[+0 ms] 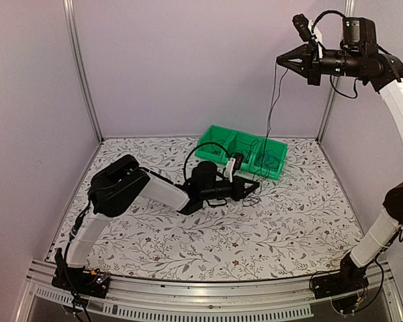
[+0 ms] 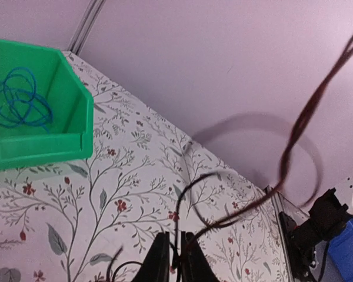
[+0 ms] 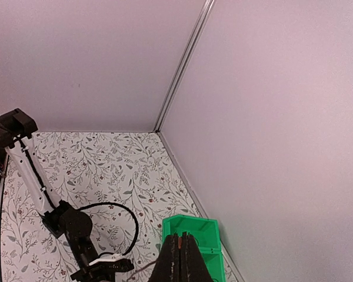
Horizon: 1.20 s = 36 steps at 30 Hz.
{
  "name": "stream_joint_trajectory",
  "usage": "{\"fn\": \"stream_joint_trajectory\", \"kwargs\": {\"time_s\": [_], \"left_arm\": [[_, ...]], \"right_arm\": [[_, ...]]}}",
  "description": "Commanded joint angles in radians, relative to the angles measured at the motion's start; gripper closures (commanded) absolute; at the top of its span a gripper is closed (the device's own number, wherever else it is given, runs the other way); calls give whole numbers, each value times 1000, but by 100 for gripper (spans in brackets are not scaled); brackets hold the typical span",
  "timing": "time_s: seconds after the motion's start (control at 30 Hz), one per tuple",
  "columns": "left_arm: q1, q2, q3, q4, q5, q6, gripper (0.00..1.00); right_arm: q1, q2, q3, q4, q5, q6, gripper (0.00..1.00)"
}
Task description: Untangle the cables
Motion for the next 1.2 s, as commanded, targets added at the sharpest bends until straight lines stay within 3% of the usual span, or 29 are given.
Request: {"fn": "stream_joint_trajectory", "kwargs": {"time_s": [0.0,0.27,0.47,0.63,0.77,1.0,1.17], "left_arm": [[-7,32,-86,-203,-9,5,92],[-7,-40,-212,-161,-46,10,100],[-8,-112,-299,-123,-78,4,100],[-8,-240,-419,-117,-154,17,78],[-9,-351,-496,-125,-210,52,67],[-13,-512,-543,-151,-264,104,55],[-14,-591,-567,-127,-340,93,52]], "right_arm": [[2,-4,54,131,-56,0,100],[1,-14,99,129,-60,-1,100],[1,-11,90,126,-45,-14,100],[2,-36,-43,129,-53,-34,100],[1,-63,-170,145,-50,-47,100],[1,-140,-424,222,-92,-21,100],[6,-164,-560,275,-146,22,100]]}}
